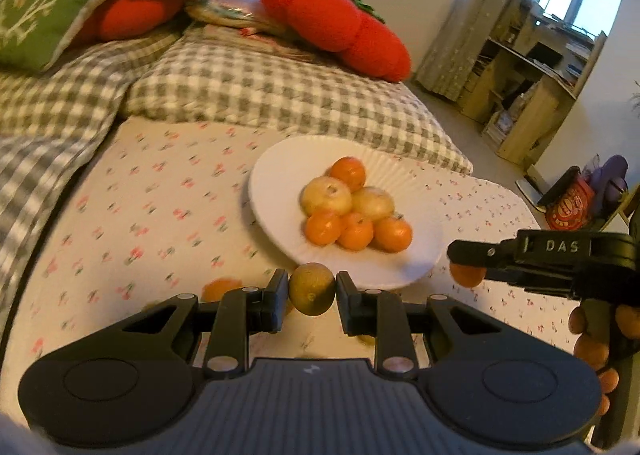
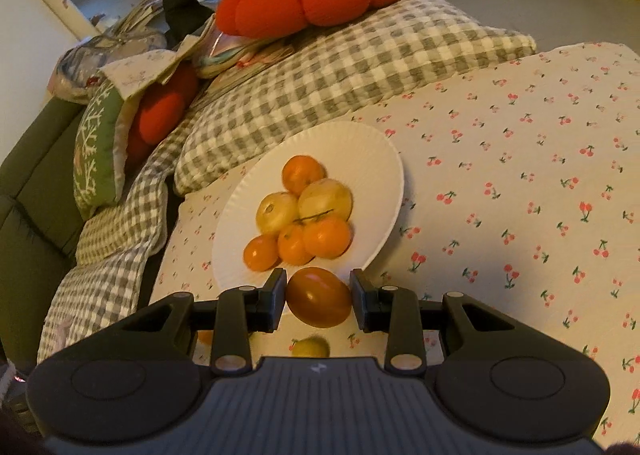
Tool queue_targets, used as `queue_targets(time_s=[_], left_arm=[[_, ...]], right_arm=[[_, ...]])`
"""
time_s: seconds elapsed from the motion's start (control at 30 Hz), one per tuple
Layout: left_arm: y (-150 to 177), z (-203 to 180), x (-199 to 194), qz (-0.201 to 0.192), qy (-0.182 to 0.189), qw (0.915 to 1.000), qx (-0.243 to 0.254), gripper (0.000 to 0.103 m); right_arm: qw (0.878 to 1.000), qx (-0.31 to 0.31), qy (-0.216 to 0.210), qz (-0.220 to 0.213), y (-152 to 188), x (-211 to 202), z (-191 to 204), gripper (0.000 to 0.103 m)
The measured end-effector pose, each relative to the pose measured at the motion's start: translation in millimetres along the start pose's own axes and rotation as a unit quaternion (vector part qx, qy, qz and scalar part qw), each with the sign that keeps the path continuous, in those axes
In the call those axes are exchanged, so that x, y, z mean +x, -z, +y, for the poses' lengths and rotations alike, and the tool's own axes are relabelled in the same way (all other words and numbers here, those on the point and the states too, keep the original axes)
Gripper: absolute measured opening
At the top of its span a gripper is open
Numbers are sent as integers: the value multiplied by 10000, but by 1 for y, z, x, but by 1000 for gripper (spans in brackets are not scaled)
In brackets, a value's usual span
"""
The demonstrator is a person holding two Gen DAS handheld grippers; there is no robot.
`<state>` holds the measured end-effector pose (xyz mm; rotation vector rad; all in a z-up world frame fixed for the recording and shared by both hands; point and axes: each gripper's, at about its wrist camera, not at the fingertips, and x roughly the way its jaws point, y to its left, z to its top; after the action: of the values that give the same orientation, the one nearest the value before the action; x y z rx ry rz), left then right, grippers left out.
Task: Organize fruits
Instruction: 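Carry the yellow fruit and red tomato up and over the plate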
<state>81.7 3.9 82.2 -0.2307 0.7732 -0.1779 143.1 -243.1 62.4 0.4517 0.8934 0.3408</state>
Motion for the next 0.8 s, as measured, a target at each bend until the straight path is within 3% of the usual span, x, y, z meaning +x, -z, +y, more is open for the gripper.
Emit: queue_targets(time_s=[0.23,0.53,0.8], left_arm=[[-14,-27,35,13,196,9994,271,16],[-19,-33,75,21,136,9982,581,16],[-15,-35,83,5,208,9959,879,16]], right_arm=[[9996,-102,211,-143,-11,12,-5,31],[9969,-530,458,-366,-24,29,-5,31],[9947,-711,571,-471,-28,47,-5,31]])
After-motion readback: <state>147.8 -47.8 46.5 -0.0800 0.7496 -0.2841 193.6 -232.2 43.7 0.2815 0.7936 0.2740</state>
